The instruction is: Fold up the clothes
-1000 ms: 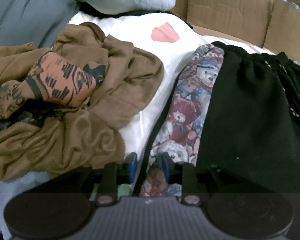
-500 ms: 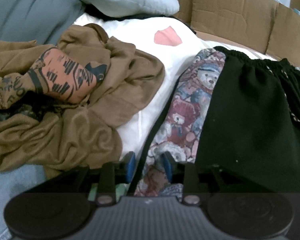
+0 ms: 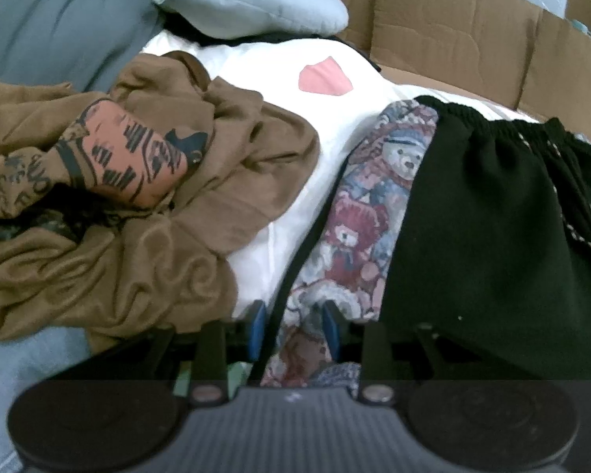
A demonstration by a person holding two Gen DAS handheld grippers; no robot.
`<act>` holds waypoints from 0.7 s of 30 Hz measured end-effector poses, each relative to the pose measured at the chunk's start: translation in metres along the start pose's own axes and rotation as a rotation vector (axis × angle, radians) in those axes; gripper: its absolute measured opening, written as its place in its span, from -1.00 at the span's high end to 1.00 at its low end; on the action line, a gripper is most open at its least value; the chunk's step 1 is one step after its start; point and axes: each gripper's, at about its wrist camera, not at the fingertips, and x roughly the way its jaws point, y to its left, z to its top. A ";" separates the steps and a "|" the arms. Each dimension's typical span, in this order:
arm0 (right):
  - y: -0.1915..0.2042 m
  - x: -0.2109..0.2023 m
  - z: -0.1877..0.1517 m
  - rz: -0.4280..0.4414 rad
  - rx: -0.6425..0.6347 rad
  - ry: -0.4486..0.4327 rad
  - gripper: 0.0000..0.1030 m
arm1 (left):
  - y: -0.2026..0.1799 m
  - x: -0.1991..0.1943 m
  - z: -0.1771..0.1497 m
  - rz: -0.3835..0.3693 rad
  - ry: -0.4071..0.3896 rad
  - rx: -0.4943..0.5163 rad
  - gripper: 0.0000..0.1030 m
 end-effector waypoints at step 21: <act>-0.001 -0.019 -0.008 0.013 -0.020 -0.080 0.55 | -0.002 0.002 -0.004 0.006 -0.009 0.005 0.18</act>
